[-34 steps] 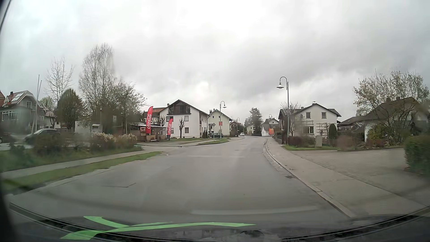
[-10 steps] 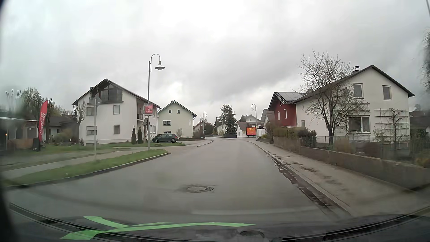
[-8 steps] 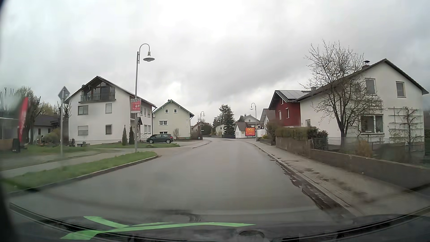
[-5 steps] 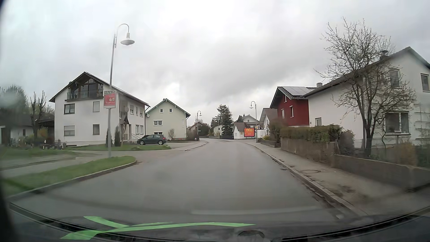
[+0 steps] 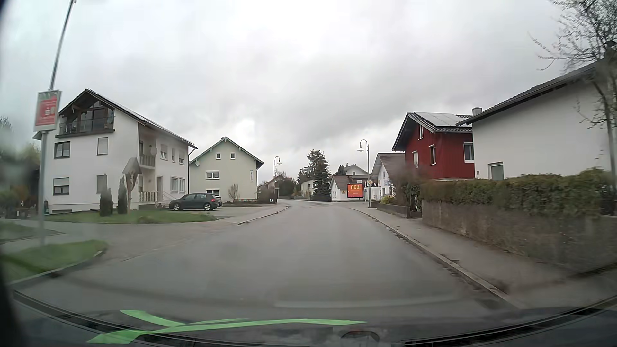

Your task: Follow the waypoints while adhering to traffic rules and regulations

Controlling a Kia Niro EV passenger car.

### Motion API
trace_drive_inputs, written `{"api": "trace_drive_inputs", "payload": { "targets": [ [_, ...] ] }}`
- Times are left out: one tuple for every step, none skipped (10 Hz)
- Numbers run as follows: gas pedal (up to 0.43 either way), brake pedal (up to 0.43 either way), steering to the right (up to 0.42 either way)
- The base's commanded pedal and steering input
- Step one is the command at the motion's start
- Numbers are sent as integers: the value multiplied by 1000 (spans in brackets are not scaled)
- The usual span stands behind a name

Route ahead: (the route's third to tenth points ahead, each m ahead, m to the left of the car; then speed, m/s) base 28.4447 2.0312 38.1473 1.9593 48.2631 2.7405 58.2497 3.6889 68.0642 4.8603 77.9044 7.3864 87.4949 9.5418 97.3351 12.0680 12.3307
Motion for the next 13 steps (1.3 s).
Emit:
{"api": "trace_drive_inputs", "payload": {
  "targets": [
    [47, 0, 6],
    [47, 0, 6],
    [47, 0, 6],
    [47, 0, 5],
    [47, 0, 3],
    [47, 0, 1],
    [47, 0, 1],
    [47, 0, 1],
    [47, 0, 1],
    [47, 0, 1],
    [47, 0, 1],
    [47, 0, 1],
    [47, 0, -3]
  ]
}}
